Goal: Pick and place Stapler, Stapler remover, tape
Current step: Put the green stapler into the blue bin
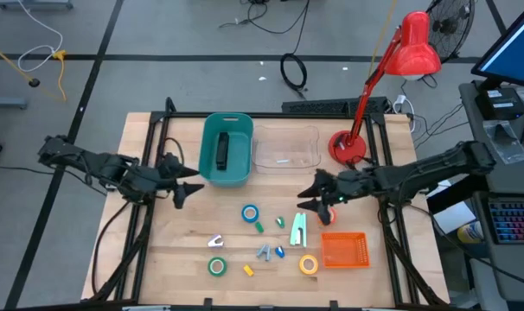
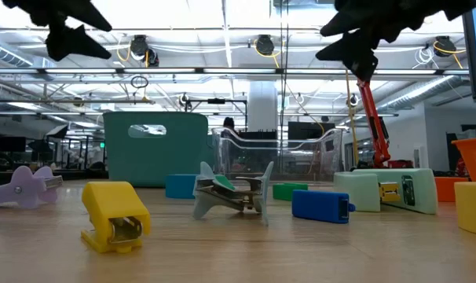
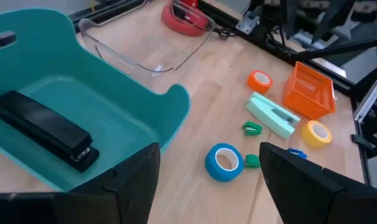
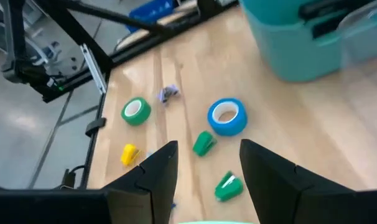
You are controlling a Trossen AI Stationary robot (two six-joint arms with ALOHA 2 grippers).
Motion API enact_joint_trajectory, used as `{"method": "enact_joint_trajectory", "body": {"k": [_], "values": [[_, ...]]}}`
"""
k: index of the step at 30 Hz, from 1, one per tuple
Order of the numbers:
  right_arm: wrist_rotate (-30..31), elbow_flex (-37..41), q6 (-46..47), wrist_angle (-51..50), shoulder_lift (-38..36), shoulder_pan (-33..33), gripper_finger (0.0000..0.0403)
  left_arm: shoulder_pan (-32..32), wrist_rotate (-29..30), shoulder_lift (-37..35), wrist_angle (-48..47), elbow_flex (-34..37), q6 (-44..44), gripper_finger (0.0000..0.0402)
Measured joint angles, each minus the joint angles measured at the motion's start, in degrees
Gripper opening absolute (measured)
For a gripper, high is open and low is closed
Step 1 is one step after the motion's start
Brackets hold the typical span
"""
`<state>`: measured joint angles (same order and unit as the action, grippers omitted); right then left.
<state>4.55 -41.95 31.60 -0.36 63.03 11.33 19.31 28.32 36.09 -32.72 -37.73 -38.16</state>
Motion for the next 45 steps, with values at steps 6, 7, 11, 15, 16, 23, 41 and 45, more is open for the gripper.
{"method": "enact_joint_trajectory", "body": {"k": [6, 7, 11, 15, 16, 23, 41, 45], "values": [[0.13, -8.28, 4.59, -11.12, 7.16, 2.21, 0.0169, 0.0, -1.61, -9.92, -0.1, 5.06, 2.51, 0.0278], [0.01, -9.73, 5.69, -13.42, 8.16, 2.67, 0.0169, 0.0, -2.0, -11.48, -0.31, 5.91, 2.5, 0.0278], [-0.09, -14.98, 11.16, -21.58, 11.72, 4.8, 0.0169, 0.0, -5.46, -16.26, -0.57, 8.96, 3.47, 0.0278], [-0.28, -18.11, 19.87, -25.79, 14.62, 6.78, 0.0169, 0.04, -6.06, -19.11, -1.04, 10.65, 5.06, 0.0278], [-0.44, -18.57, 22.06, -25.81, 15.4, 7.28, 0.0169, 0.0, -6.04, -19.69, -1.21, 10.95, 5.53, 0.0278], [-6.65, -19.82, 32.32, -26.11, 21.44, 9.7, 0.0169, 0.0, -6.26, -23.7, -4.72, 11.07, 7.53, 0.0278], [-11.79, -19.82, 42.78, -31.17, 24.95, 6.7, 0.0169, 0.0, -7.48, -27.51, -7.62, 11.07, 7.62, 0.0278], [-13.23, -19.8, 43.87, -34.62, 24.98, 6.19, 0.0169, 0.0, -7.33, -27.51, -7.57, 11.07, 7.75, 0.0278]]}}
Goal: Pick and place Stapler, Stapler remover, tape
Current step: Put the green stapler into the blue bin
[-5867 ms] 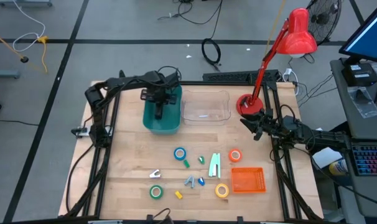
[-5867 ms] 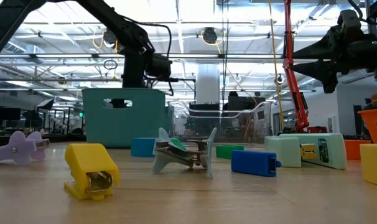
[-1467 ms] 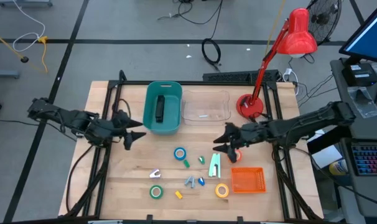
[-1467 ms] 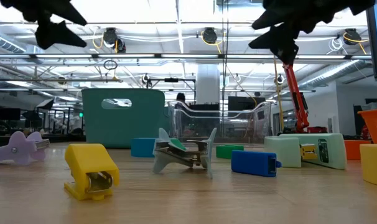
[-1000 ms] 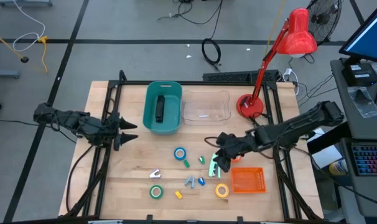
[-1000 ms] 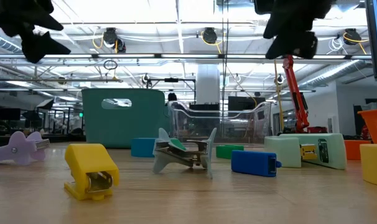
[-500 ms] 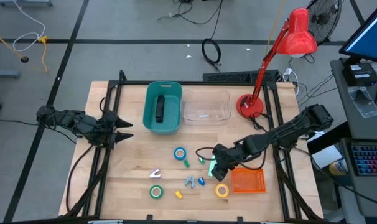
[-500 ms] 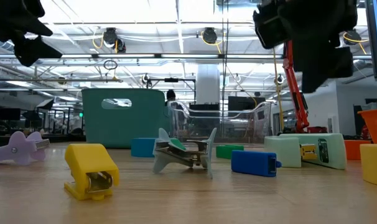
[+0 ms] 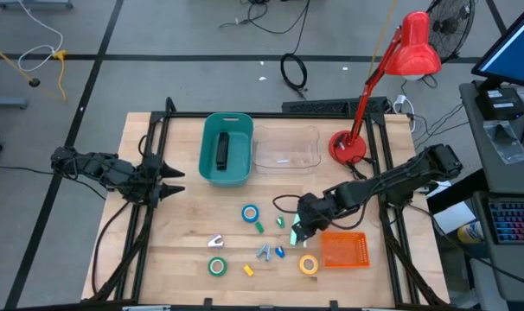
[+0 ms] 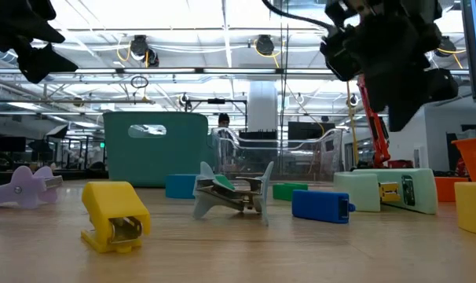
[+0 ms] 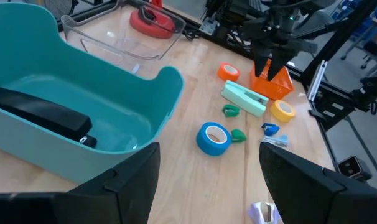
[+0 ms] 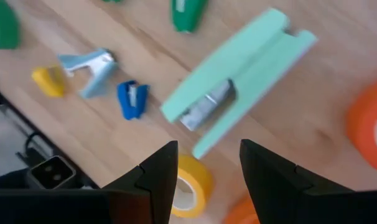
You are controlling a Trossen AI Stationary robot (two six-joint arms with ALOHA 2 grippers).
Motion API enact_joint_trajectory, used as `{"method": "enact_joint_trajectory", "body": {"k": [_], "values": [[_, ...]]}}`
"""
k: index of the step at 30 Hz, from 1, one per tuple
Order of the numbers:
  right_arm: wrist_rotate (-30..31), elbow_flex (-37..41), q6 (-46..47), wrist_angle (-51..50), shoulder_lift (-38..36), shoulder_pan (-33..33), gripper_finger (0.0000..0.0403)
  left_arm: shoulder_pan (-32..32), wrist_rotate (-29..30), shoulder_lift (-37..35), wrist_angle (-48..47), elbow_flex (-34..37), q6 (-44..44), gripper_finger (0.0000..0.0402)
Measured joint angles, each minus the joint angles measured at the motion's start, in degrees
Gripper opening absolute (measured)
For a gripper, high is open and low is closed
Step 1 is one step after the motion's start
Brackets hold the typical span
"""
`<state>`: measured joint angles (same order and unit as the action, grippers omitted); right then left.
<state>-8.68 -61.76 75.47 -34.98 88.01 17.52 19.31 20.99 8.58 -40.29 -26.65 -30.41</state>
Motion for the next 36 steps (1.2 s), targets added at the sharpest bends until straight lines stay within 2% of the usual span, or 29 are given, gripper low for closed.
{"method": "enact_joint_trajectory", "body": {"k": [8, 12, 16, 25, 36], "values": [[-0.59, 0.07, 1.65, 0.49, 2.89, -0.57, 0.0169, 0.0, 0.04, 0.04, 0.04, 0.0, 0.15, 0.0278], [-3.55, 0.0, 1.53, 3.92, 6.78, -0.71, 0.0169, 0.0, 0.39, 0.03, 0.15, 0.0, 0.61, 0.0278], [-3.49, 0.11, 1.49, 3.84, 9.24, -0.66, 0.0169, 0.0, 0.52, 0.04, 0.17, 0.0, 0.71, 0.0278], [-1.72, 0.11, 1.76, 3.03, 9.68, -0.68, 0.0167, 0.01, 0.15, 0.04, 0.3, 0.0, 0.33, 0.0278], [-1.87, 0.11, 1.45, 4.65, 9.68, -0.67, 0.0096, 0.02, 0.09, 0.04, 0.31, 0.0, 0.52, 0.0278]]}}
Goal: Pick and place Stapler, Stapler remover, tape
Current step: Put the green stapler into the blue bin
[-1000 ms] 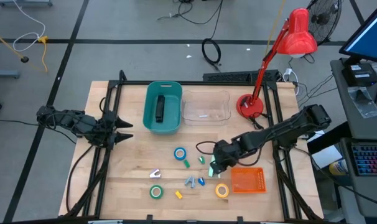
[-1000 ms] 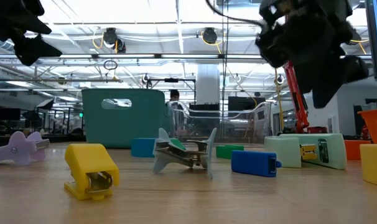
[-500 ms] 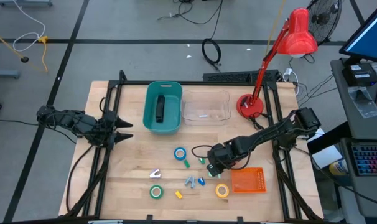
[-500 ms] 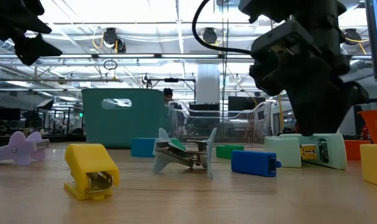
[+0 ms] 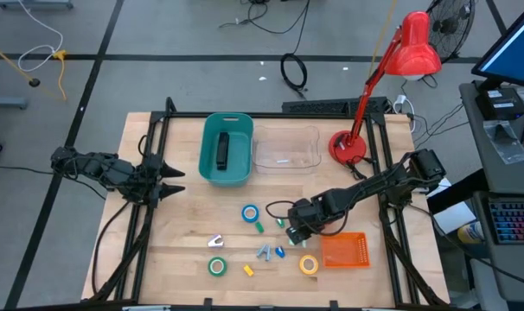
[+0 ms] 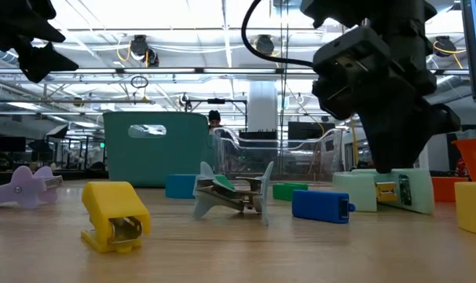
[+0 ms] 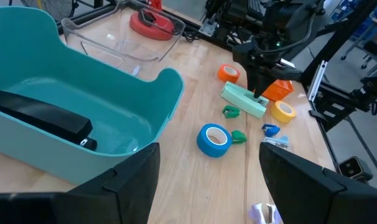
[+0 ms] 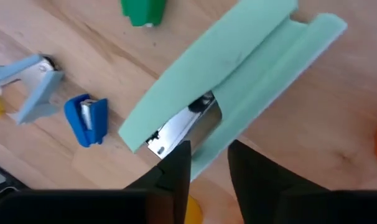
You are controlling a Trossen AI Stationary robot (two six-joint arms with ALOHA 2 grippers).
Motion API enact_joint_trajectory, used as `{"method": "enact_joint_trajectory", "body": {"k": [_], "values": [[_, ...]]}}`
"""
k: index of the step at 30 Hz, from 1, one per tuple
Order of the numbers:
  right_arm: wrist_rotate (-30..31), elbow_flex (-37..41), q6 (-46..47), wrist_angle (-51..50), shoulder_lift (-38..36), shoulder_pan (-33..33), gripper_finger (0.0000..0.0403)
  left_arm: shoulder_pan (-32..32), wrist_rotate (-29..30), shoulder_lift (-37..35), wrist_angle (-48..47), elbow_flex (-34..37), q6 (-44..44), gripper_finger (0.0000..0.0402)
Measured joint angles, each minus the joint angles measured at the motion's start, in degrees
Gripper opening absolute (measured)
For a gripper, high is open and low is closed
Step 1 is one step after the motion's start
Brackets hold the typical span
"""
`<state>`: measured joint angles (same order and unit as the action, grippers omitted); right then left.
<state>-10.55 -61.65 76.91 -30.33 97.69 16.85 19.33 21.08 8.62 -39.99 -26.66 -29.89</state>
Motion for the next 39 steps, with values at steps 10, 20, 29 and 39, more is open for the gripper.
{"method": "enact_joint_trajectory", "body": {"k": [10, 20, 29, 39], "values": [[-0.28, 2.37, 2.24, 5.0, -0.09, -0.01, 0.0083, -0.01, 0.0, 0.0, 0.0, -0.02, 0.0, 0.0278], [0.04, 3.41, 3.34, 6.13, -0.02, -0.01, 0.0094, 0.0, -0.01, 0.0, -0.02, -0.02, -0.03, 0.0278], [1.47, 3.43, 3.45, 5.68, -0.02, 0.01, 0.0028, -0.02, 0.0, 0.0, -0.02, -0.02, -0.06, 0.0278], [1.36, 3.43, 4.89, 5.68, -0.16, -0.91, 0.0028, -0.01, 0.0, 0.0, -0.02, -0.02, -0.04, 0.0278]]}}
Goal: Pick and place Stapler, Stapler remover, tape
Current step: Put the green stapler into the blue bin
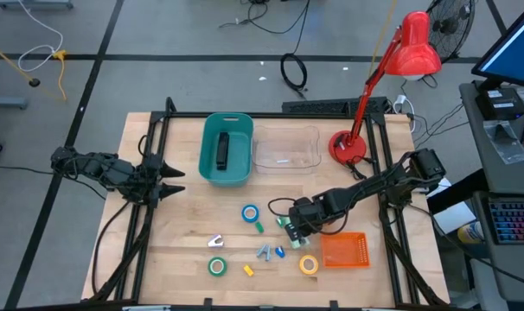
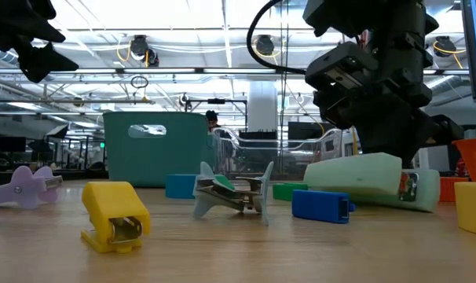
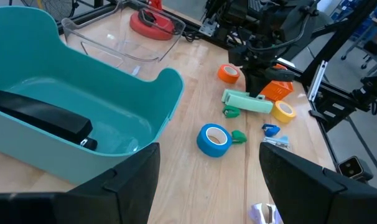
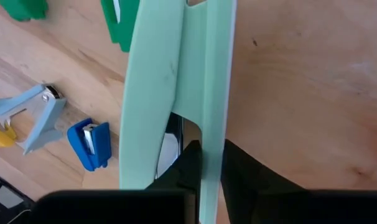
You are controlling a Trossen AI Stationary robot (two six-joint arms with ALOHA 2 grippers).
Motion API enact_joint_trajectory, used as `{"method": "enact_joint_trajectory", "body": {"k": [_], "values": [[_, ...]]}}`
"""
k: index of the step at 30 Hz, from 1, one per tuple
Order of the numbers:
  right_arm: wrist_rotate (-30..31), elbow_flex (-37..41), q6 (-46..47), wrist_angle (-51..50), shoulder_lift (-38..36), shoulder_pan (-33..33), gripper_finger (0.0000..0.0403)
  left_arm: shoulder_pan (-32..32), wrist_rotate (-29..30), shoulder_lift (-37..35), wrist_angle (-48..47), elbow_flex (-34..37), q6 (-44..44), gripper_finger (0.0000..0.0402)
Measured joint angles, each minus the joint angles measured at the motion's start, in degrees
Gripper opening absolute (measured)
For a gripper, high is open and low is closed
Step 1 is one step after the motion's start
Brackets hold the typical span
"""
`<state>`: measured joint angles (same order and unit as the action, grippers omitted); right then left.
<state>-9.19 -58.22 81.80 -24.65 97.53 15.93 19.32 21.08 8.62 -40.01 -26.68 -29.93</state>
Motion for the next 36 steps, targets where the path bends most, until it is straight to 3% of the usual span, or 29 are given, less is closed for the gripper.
{"method": "enact_joint_trajectory", "body": {"k": [11, 22, 29, 36], "values": [[-1.18, 0.07, -2.0, 3.35, -8.27, -0.62, 0.0028, 0.01, -0.02, 0.0, 0.03, 0.0, -0.35, 0.0278], [12.35, 0.0, -11.02, 34.27, -12.81, -2.55, 0.0028, 0.01, 0.25, 0.05, 6.58, -0.02, -0.5, 0.0278], [12.26, 0.05, -19.49, 45.13, -11.04, -9.52, 0.0028, -0.01, 5.85, 3.26, 15.1, -0.07, -0.13, 0.0278], [7.4, -0.39, -28.53, 49.55, -9.44, -17.39, 0.0028, -0.05, 9.12, 13.47, 27.66, -0.09, 3.0, 0.0278]]}}
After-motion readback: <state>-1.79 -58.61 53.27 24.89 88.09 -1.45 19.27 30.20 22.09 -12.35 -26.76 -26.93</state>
